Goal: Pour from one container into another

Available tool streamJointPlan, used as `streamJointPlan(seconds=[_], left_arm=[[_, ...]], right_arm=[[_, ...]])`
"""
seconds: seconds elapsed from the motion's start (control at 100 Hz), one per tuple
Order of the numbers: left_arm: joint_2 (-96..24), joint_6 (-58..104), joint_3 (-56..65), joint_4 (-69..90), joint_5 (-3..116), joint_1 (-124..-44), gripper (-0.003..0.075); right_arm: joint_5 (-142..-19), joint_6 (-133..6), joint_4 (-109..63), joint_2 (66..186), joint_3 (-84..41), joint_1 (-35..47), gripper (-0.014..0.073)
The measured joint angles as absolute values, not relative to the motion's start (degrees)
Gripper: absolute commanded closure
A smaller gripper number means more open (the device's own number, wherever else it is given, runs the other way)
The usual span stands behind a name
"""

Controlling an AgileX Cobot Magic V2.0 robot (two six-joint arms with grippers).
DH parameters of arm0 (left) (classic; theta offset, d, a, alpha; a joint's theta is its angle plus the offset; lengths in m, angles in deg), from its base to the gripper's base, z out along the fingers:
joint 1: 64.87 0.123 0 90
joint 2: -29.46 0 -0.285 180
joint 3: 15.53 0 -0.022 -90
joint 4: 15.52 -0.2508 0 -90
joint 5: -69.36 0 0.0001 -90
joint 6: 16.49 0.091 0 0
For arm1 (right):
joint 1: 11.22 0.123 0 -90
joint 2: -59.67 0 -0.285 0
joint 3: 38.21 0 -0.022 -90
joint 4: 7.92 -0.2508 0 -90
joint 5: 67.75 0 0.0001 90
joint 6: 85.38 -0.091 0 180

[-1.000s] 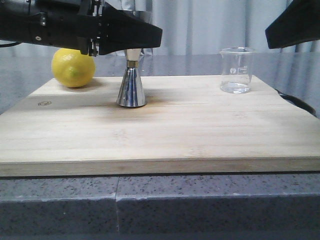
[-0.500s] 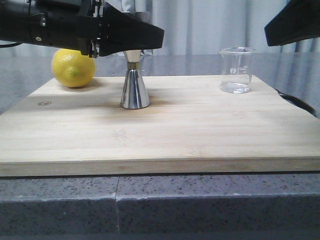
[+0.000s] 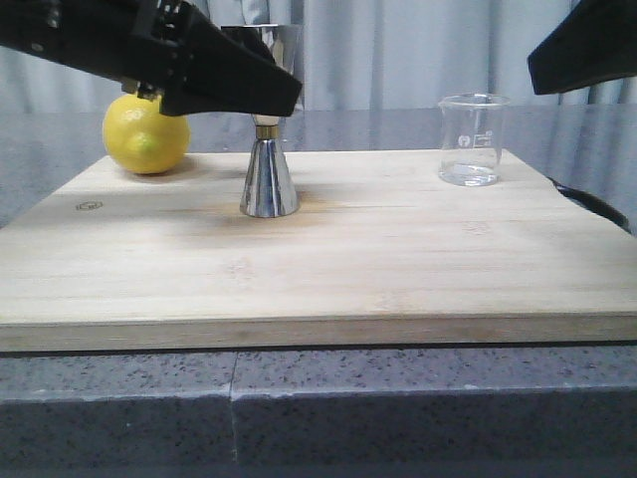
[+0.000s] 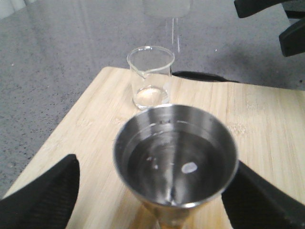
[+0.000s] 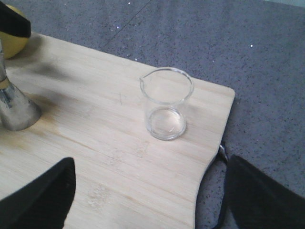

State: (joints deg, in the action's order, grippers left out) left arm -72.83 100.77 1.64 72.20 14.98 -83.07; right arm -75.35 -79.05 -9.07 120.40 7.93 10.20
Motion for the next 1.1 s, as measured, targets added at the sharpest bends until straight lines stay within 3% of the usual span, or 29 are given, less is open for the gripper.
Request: streamJointPlan(seconds=[0.49, 0.75, 1.1], left_arm=[[-60.96, 78.88, 1.64, 52.53, 16.72, -83.07, 0.0150], [-55.06, 55.35, -2.45, 29.87, 16.18, -83.07, 0.0150], [-43.89, 18.67, -8.52, 3.09, 6.45, -83.07, 0.0155]], right_arm=[[-104.37, -79.05, -9.07, 120.40, -7.98, 10.20, 0.0039], [-108.32, -79.05, -9.07, 119.08, -9.71, 10.20, 0.0039], [-112.03, -80.02, -8.96, 113.60, -9.71, 10.20, 0.0039]])
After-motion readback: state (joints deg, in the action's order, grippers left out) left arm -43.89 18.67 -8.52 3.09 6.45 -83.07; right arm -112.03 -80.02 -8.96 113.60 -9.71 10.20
